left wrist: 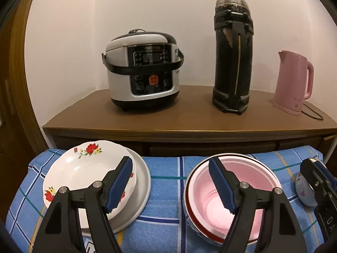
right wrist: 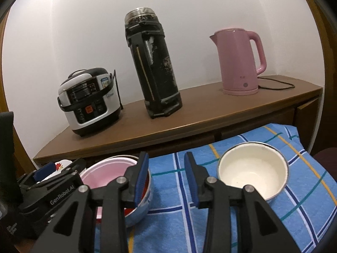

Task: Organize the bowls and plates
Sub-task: 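Open both grippers and withdraw from the nested bowls, then move both grippers toward the white enamel bowl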

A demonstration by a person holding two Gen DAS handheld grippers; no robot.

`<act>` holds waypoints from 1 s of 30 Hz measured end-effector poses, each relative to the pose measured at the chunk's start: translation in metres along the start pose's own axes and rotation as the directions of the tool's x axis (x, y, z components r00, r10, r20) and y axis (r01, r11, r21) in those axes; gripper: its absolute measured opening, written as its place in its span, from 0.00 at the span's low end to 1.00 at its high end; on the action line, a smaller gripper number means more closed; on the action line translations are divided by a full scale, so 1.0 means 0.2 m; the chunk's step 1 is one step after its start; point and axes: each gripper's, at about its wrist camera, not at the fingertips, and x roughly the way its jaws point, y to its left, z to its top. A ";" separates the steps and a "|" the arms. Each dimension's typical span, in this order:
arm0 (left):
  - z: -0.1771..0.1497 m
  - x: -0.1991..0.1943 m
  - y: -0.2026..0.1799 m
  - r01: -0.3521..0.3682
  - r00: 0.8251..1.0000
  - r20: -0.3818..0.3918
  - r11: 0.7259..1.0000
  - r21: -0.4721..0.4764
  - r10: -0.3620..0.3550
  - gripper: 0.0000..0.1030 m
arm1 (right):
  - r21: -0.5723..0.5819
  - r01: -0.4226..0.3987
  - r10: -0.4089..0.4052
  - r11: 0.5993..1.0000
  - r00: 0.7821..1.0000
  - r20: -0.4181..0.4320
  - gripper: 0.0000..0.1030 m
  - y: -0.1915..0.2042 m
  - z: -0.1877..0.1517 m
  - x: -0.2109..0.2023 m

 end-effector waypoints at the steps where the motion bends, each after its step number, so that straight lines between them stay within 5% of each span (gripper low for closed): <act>1: -0.01 -0.02 0.00 0.013 1.000 0.008 1.000 -0.006 -0.013 0.75 | -0.001 0.004 -0.004 1.000 1.000 0.002 0.36 0.00 0.00 -0.01; 30: -0.17 -0.40 -0.12 0.064 0.998 0.004 0.998 0.021 -0.064 0.75 | 0.011 0.041 -0.041 0.999 0.999 -0.006 0.36 -0.18 -0.11 -0.42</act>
